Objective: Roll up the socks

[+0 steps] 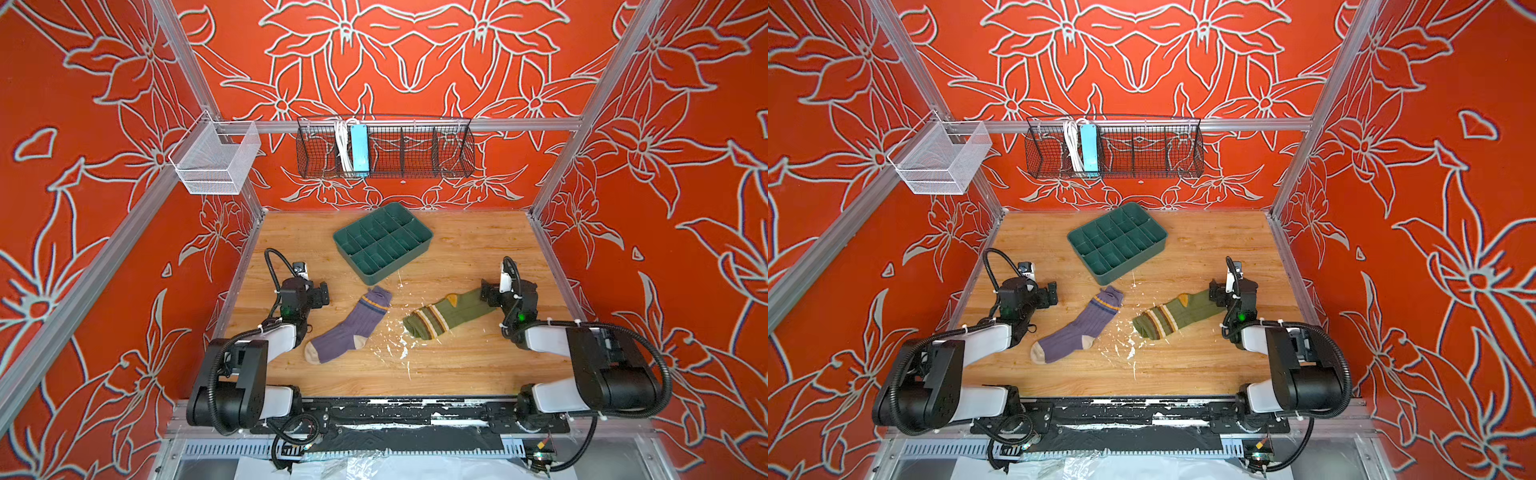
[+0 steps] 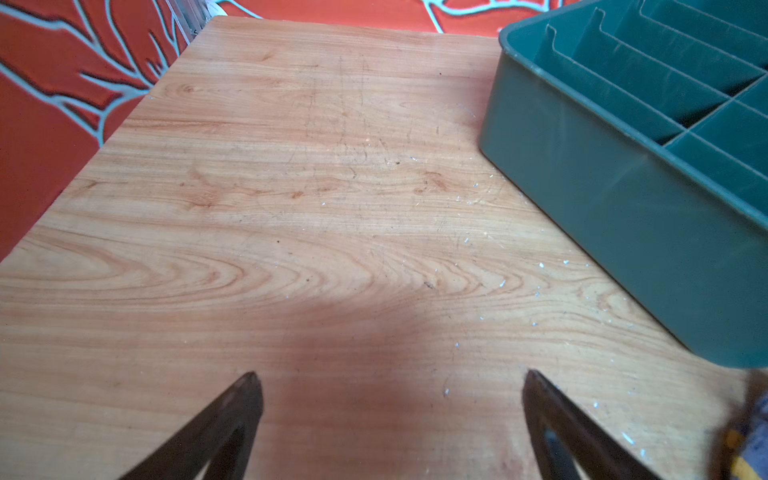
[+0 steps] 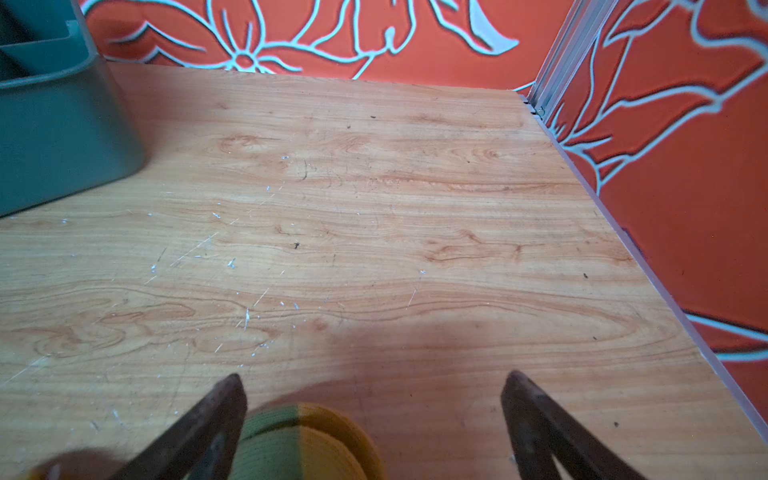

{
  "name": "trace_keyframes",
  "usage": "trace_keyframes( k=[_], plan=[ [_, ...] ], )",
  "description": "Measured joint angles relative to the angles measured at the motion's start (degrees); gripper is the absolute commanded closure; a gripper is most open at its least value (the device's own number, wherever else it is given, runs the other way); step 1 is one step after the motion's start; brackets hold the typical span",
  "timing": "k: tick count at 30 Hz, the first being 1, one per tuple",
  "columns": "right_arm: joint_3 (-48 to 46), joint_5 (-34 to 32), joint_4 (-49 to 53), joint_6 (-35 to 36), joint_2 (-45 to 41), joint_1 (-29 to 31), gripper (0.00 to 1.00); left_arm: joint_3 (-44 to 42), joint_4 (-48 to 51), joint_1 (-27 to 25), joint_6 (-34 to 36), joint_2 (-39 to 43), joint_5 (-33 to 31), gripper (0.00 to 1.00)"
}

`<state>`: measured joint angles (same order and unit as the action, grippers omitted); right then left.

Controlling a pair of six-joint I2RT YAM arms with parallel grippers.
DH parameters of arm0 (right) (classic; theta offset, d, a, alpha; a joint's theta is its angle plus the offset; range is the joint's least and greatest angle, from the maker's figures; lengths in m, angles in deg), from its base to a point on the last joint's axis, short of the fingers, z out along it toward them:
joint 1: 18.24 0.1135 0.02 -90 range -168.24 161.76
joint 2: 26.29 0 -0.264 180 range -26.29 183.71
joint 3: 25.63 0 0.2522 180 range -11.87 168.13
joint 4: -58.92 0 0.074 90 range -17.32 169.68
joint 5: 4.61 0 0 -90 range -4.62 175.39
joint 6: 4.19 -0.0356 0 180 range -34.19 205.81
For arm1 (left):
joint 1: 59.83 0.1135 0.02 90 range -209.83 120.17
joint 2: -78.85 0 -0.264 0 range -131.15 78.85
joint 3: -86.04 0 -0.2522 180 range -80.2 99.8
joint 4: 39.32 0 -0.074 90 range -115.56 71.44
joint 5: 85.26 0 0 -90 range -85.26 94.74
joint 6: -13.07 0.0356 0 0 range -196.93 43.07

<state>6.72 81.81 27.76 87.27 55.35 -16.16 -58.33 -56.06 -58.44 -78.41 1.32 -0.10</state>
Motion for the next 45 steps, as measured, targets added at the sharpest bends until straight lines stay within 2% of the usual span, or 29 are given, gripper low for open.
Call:
trace_keyframes(
  k=[31, 35, 38, 45],
  plan=[
    [0.0, 0.0, 0.1, 0.0, 0.0, 0.0, 0.02, 0.0, 0.0, 0.0, 0.0, 0.0, 0.0, 0.03],
    [0.0, -0.2, 0.2, -0.2, -0.2, 0.0, 0.02, 0.0, 1.0, 0.0, -0.8, 0.8, -1.4, 0.03],
    [0.0, -0.4, 2.3, -0.3, -2.3, 0.0, 0.02, 0.0, 4.5, 0.0, -1.5, 5.1, -3.0, 0.03],
    [5.3, 0.0, 16.4, -2.0, -16.2, 0.0, 0.02, 5.8, 21.5, 0.0, -4.9, 24.8, -6.8, 0.03]
  ],
)
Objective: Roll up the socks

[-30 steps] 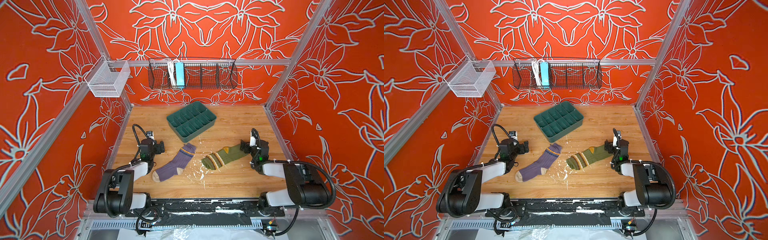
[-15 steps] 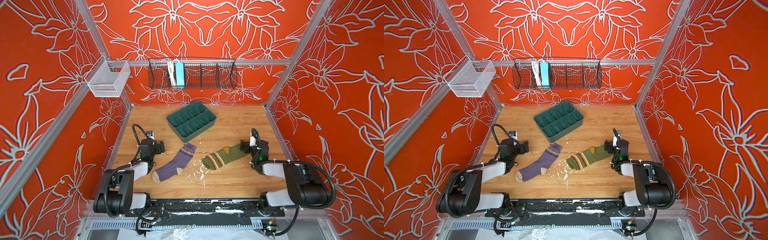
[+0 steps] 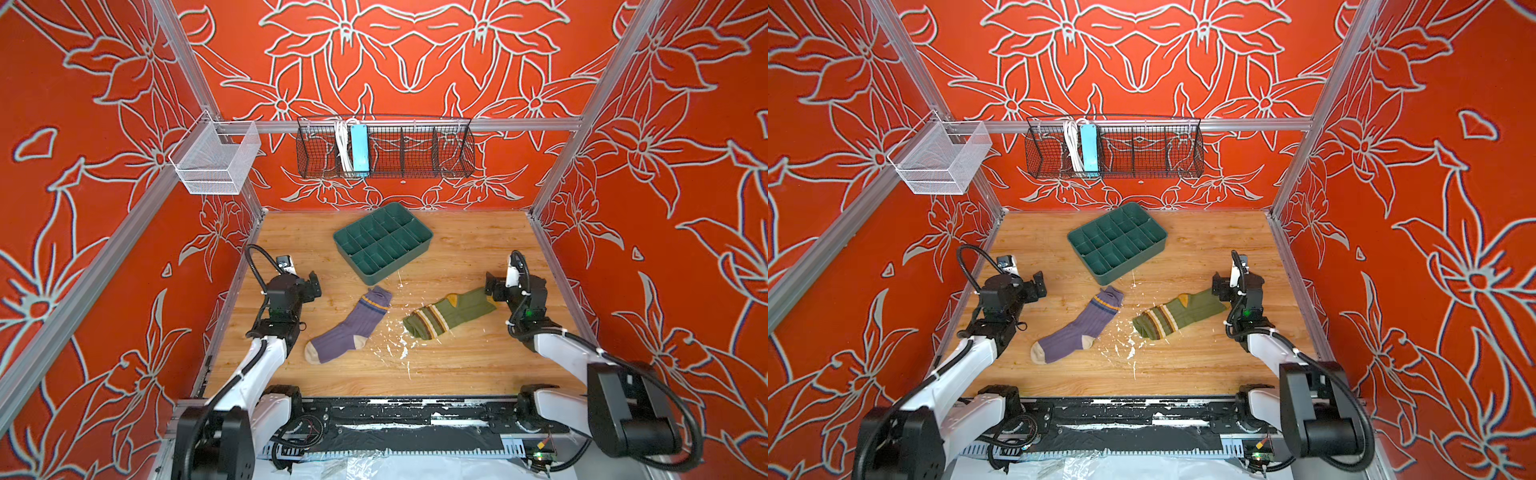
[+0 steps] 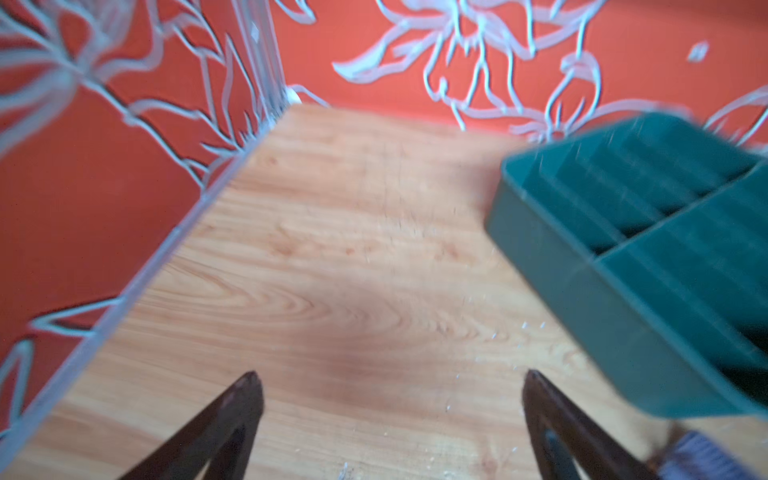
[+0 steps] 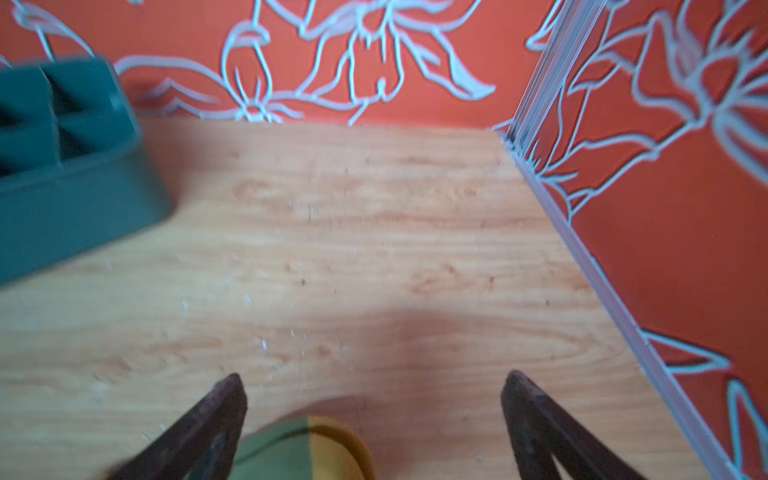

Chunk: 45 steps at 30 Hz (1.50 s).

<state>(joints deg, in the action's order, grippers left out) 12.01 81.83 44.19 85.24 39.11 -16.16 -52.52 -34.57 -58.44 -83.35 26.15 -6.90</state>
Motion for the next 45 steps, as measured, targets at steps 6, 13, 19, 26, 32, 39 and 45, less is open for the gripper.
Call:
trace_keyframes(
  k=[6, 13, 19, 26, 32, 39, 45],
  plan=[
    [6.2, 0.4, 12.0, -17.5, -12.9, 0.0, 0.02, 4.2, 14.9, 0.0, -16.3, 16.6, -5.9, 0.03],
    [8.0, 4.2, 28.3, -32.1, -19.8, -0.2, 0.05, -2.2, 18.6, 0.0, -26.9, 26.1, 0.7, 0.03],
    [14.5, 8.1, 45.0, -33.4, -17.7, -0.1, 0.02, 11.0, 25.1, -3.0, -23.8, 12.9, 10.3, 0.03],
    [18.9, 8.4, 57.6, -34.9, -7.3, 7.4, 0.02, 17.0, 27.5, -23.6, -14.9, 5.5, 8.5, 0.03],
    [20.8, 7.4, 61.2, -37.2, 1.5, 12.5, 0.02, 20.9, 28.9, -35.7, -7.4, -6.0, 7.2, 0.03],
    [20.0, 6.7, 57.5, -37.2, 7.4, 12.5, 0.02, 21.3, 27.3, -40.8, -0.5, -14.4, 8.9, 0.03],
    [24.7, 8.3, 54.4, -34.8, 20.6, 12.3, 0.02, 21.9, 23.7, -41.8, 8.0, -17.5, 11.7, 0.03]
  ],
)
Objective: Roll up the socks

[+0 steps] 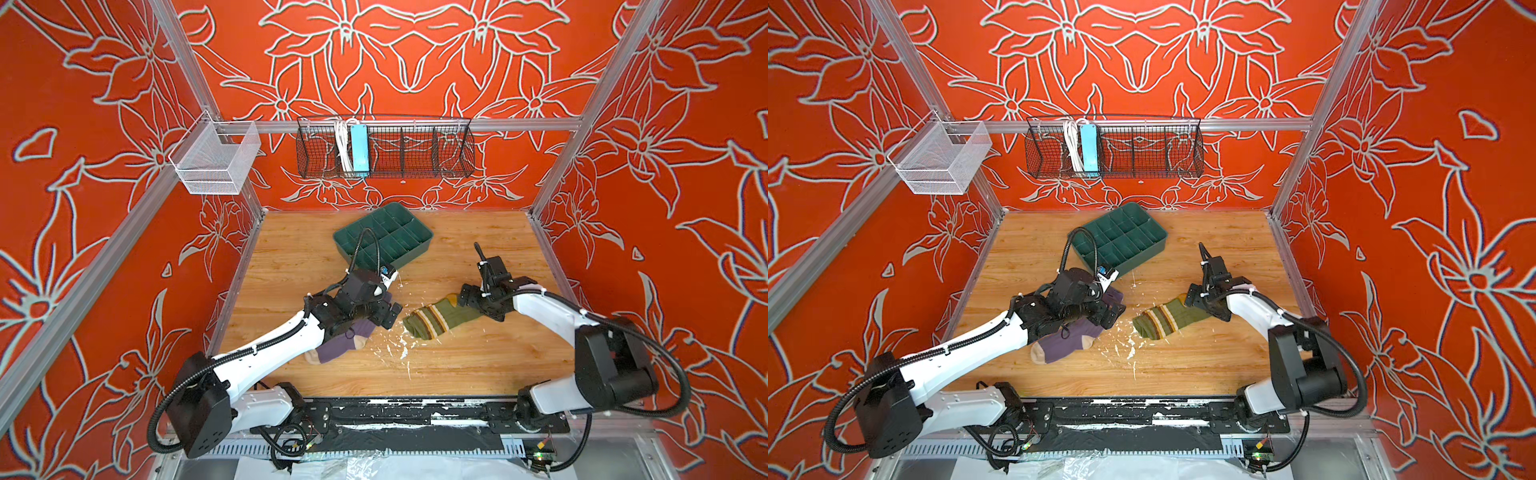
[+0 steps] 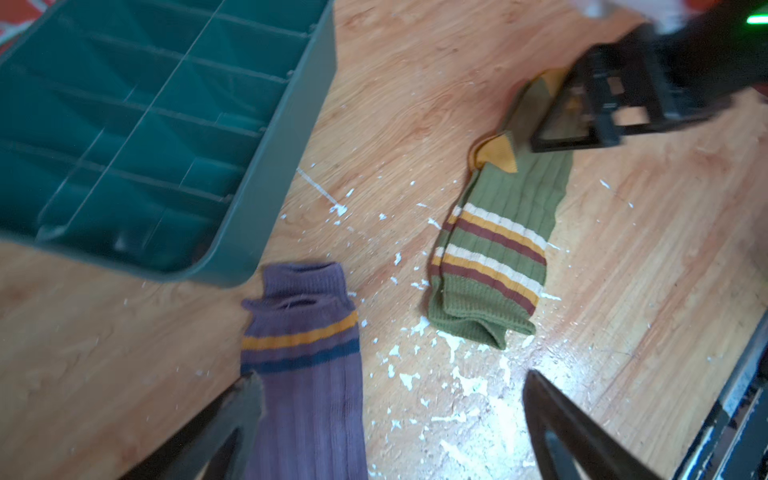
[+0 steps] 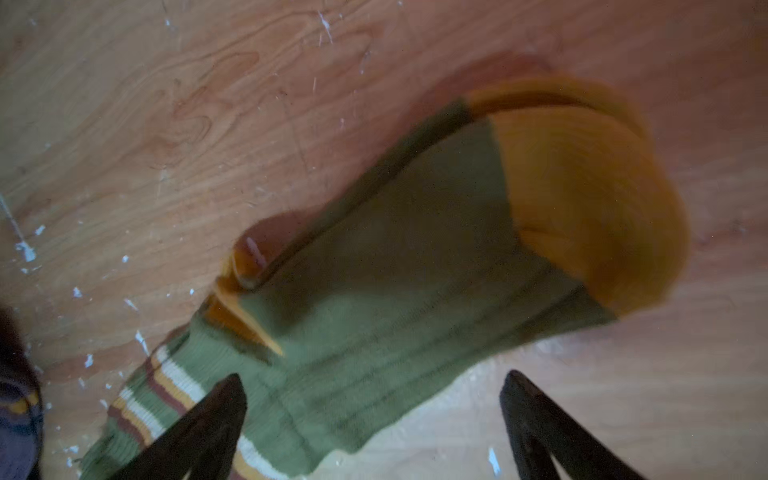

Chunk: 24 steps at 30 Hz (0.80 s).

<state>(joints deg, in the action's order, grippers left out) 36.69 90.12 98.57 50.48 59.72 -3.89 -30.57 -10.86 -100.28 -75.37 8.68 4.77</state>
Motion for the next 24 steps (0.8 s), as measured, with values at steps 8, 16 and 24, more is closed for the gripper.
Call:
trace_keyframes(
  k=[8, 16, 24],
  plan=[
    [10.1, 6.8, -4.5, 6.6, 12.7, 0.0, 0.02, -2.4, -8.2, -0.4, 13.5, 0.6, 6.0, 0.03],
    [22.7, 18.9, -6.0, 18.8, 23.7, 0.0, 0.03, -8.2, -10.2, -4.0, 30.4, 3.3, 9.6, 0.02],
    [14.2, 30.5, -0.6, 25.0, 9.3, 0.3, 0.02, -14.9, -11.3, -12.4, 48.0, 5.0, 6.7, 0.00]
  ],
)
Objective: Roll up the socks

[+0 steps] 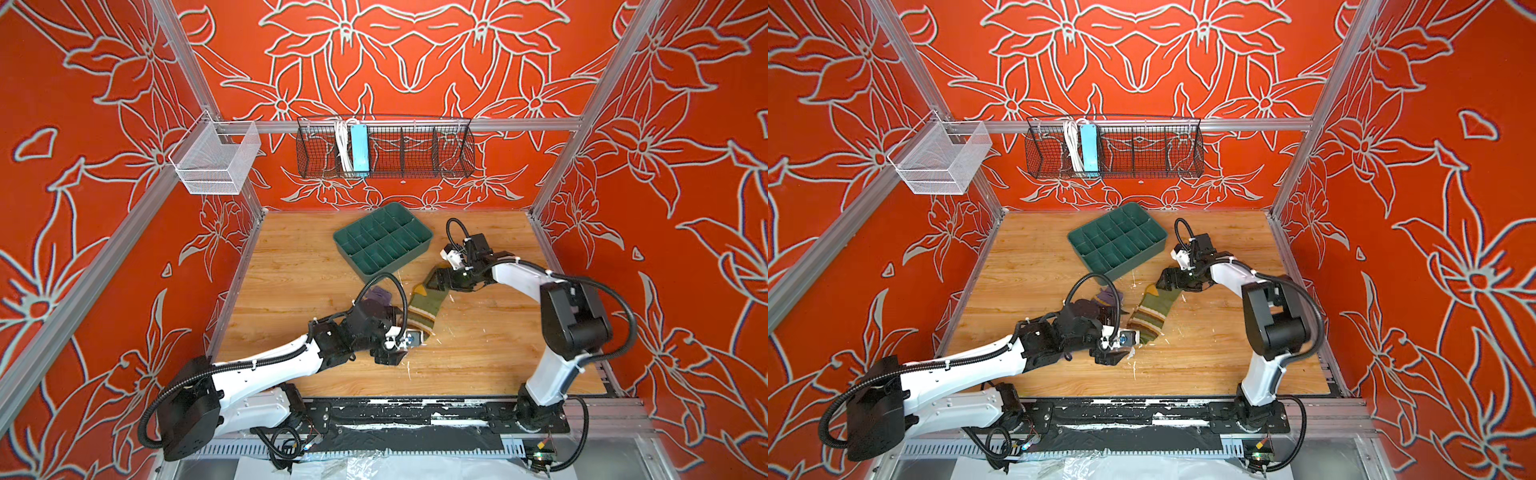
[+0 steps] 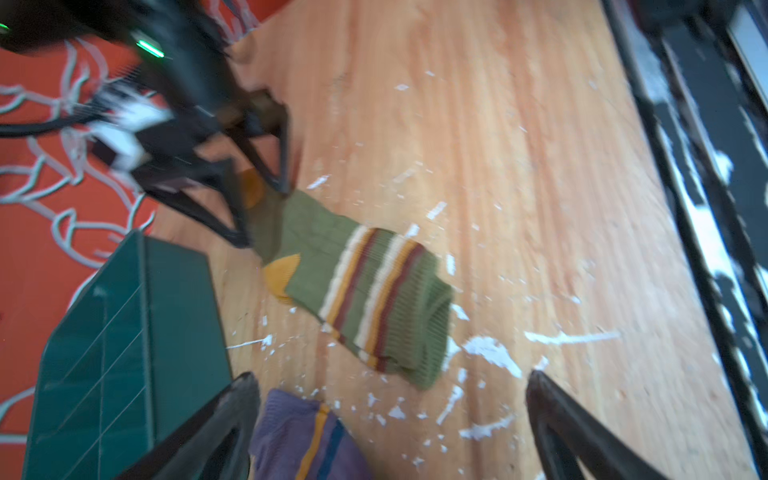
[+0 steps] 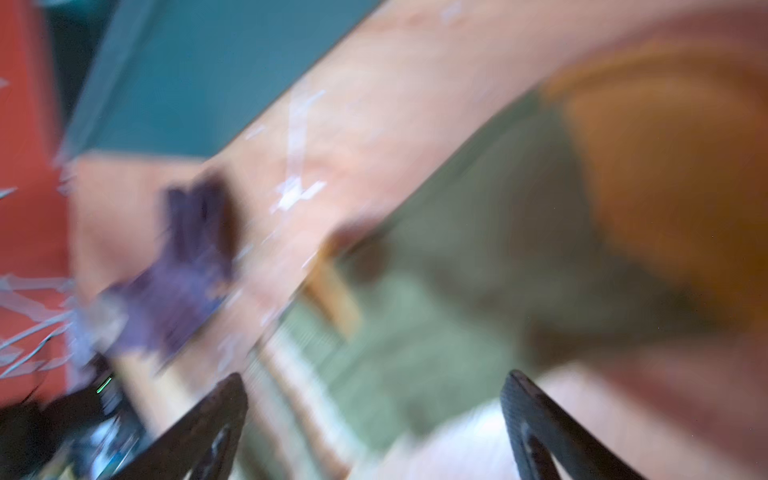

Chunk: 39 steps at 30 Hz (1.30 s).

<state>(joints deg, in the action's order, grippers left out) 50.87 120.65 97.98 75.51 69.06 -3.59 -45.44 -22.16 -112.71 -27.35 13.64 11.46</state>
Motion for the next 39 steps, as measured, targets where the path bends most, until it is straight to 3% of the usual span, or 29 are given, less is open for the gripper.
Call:
trace_keyframes(
  k=[6, 11, 16, 22, 28, 35, 39],
  plan=[
    [-3.5, -0.4, 2.5, -4.0, -25.5, 0.1, 0.03, -5.4, -2.4, -3.9, 5.7, -0.9, -3.9, 0.03],
    [-12.6, -9.5, 1.7, -6.4, -37.2, 1.5, 0.06, -2.2, -3.1, -3.7, -0.4, -0.7, -10.8, 0.03],
    [-24.3, -18.4, -0.6, 2.6, -42.9, 12.6, 0.16, -0.6, -2.5, -2.7, -2.9, 8.9, -12.1, 0.03],
    [-25.7, -25.3, -3.2, 23.4, -38.5, 28.2, 0.17, -3.8, 3.8, -2.7, 4.8, 18.8, -12.6, 0.01],
    [-26.8, -33.8, -10.5, 37.0, -27.3, 39.4, 0.15, -6.6, 10.4, -2.7, 7.6, 24.4, -14.6, 0.01],
    [-27.0, -38.2, -22.8, 42.9, -13.7, 41.0, 0.13, -7.6, 13.1, -2.7, 7.4, 29.7, -14.7, 0.01],
    [-25.1, -39.3, -26.3, 45.2, -10.1, 41.0, 0.25, -7.9, 14.3, -2.7, 7.4, 31.0, -14.7, 0.01]
  ],
)
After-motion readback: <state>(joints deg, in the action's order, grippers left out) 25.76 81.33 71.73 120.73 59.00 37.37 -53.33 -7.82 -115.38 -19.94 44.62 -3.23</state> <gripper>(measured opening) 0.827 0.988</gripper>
